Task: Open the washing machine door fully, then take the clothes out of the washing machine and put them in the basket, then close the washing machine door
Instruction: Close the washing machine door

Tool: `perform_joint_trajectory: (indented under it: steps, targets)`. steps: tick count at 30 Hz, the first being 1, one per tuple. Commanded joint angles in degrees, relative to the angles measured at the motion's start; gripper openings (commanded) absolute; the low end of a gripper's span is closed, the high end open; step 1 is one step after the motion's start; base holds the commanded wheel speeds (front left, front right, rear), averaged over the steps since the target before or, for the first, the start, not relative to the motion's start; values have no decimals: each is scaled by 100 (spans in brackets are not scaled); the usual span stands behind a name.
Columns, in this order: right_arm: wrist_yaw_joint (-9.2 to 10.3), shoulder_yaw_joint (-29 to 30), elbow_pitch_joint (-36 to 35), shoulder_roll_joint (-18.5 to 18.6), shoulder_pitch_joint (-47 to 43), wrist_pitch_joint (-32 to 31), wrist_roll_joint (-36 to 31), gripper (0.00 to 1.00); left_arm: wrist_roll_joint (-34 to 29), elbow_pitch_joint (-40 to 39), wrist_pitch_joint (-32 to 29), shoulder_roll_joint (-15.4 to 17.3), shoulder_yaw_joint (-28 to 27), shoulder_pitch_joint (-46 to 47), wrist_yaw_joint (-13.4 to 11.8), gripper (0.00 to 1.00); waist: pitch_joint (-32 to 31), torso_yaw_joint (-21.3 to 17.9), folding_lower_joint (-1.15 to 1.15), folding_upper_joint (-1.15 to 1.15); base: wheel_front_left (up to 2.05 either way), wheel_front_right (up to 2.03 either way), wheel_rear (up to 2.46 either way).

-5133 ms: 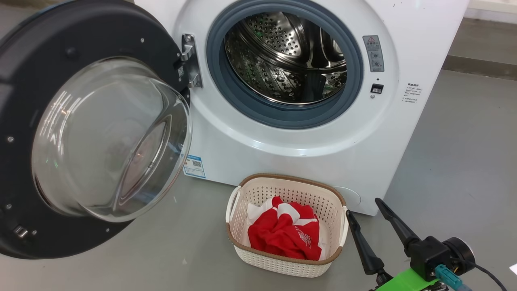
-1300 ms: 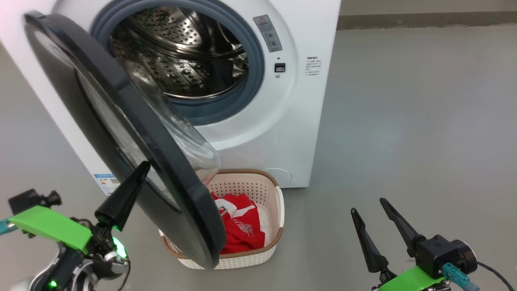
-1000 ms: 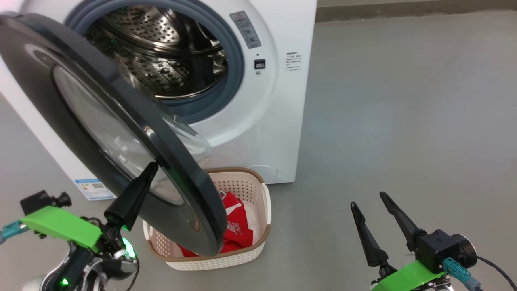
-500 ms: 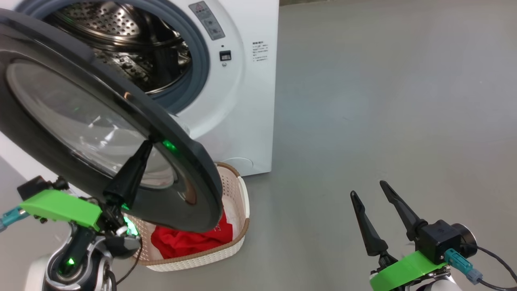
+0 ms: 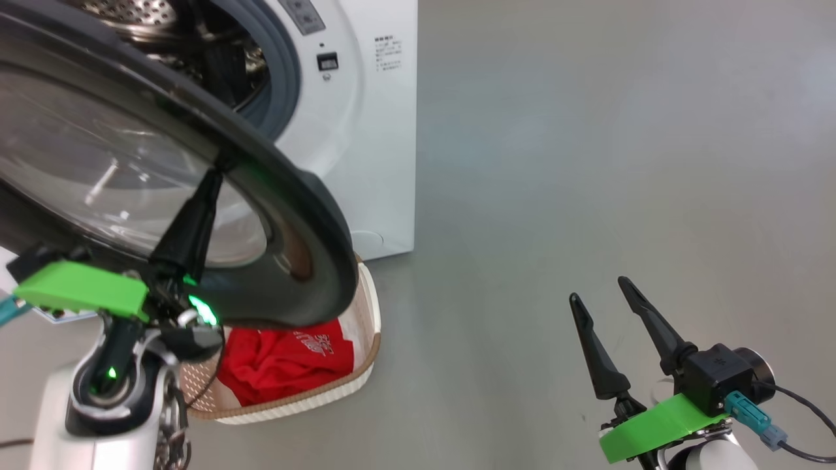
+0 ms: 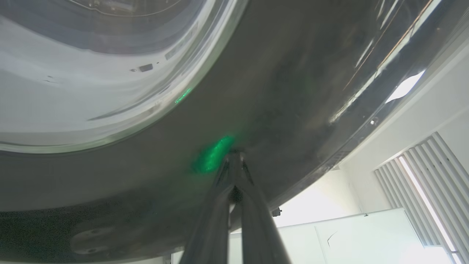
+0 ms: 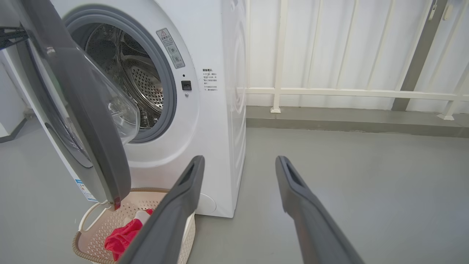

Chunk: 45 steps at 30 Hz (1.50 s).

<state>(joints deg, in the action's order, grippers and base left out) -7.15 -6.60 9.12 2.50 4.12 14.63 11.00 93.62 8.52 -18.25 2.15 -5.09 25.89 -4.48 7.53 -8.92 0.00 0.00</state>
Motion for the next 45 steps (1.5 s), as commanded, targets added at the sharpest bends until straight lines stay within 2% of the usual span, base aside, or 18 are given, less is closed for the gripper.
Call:
perform_joint_trajectory:
  steps: [1, 13, 29, 38, 45]
  targets:
    - [-34, -121, -162, 38, 219, 37, 47, 100, 26, -73, 45, 73, -109, 302, 97, 0, 117, -52, 0, 0, 0, 0, 0]
    - [-34, -109, -239, 38, 393, 37, -1, 100, 47, 583, 293, 73, -16, 1181, 434, 0, 547, -162, 0, 0, 0, 0, 0]
    - [-34, -174, -343, 38, 639, 37, -9, 100, -118, 1361, 447, 146, 35, 2413, 704, 0, 1139, -254, 0, 0, 0, 0, 0]
    - [-34, -163, -312, 38, 688, 37, -30, 100, -123, 1785, 433, 203, -9, 2682, 892, 0, 1183, -286, 0, 0, 0, 0, 0]
    - [-34, -87, -291, 38, 638, 37, -81, 100, -137, 1733, 294, 179, 114, 2402, 1030, 0, 1046, -134, 0, 0, 0, 0, 0]
